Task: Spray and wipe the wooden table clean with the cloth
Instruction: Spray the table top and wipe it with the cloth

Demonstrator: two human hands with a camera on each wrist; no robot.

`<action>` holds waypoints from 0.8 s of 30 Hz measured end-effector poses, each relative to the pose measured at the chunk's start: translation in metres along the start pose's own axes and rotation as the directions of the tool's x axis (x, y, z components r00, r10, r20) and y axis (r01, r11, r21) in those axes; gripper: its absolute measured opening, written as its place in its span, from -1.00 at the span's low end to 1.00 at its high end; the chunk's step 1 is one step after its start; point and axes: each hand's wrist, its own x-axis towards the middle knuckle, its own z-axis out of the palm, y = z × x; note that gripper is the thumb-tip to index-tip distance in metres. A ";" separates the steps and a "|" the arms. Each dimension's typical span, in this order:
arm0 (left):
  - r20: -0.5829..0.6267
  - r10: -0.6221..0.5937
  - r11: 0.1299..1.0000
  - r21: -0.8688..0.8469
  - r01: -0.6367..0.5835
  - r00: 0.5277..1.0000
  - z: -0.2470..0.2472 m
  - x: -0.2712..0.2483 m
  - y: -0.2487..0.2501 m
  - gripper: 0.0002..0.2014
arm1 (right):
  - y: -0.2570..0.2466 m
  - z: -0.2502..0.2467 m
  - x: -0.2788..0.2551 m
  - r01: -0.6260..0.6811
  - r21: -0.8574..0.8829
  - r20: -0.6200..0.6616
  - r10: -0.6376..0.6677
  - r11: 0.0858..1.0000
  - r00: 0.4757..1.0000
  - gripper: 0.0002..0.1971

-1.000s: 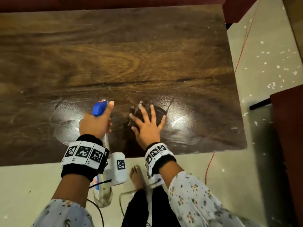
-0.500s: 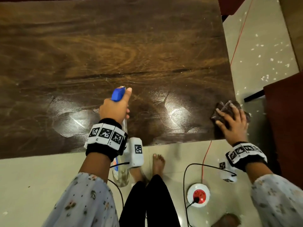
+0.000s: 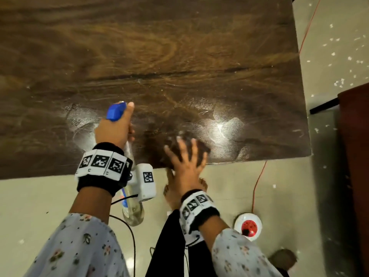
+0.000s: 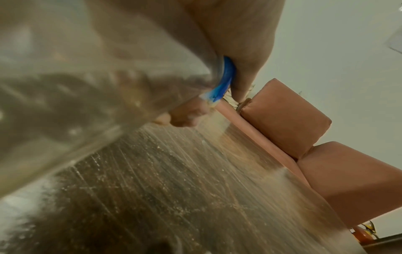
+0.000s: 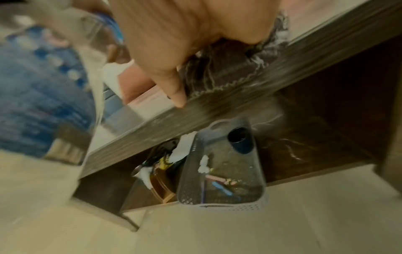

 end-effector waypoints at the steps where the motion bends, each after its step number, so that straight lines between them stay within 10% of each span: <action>1: -0.008 0.010 1.000 0.015 -0.010 1.000 -0.002 -0.001 -0.002 -0.55 | -0.013 0.007 -0.002 0.079 -0.028 0.023 -0.078 0.997 0.997 -0.23; 9: 0.016 0.035 0.999 0.032 -0.035 0.999 0.007 -0.013 0.019 -0.55 | 0.058 -0.012 -0.014 0.424 -0.164 0.130 -0.406 0.891 0.904 -0.37; 17: 0.089 0.029 0.999 -0.048 -0.024 0.996 0.039 -0.027 0.032 -0.55 | 0.242 -0.095 -0.036 -0.071 -0.369 -0.118 0.029 0.927 0.993 -0.25; 24: 0.075 0.041 0.999 -0.027 -0.040 0.996 0.027 -0.050 0.054 -0.52 | 0.261 -0.170 -0.027 -0.552 -0.185 0.042 0.567 0.813 0.823 -0.22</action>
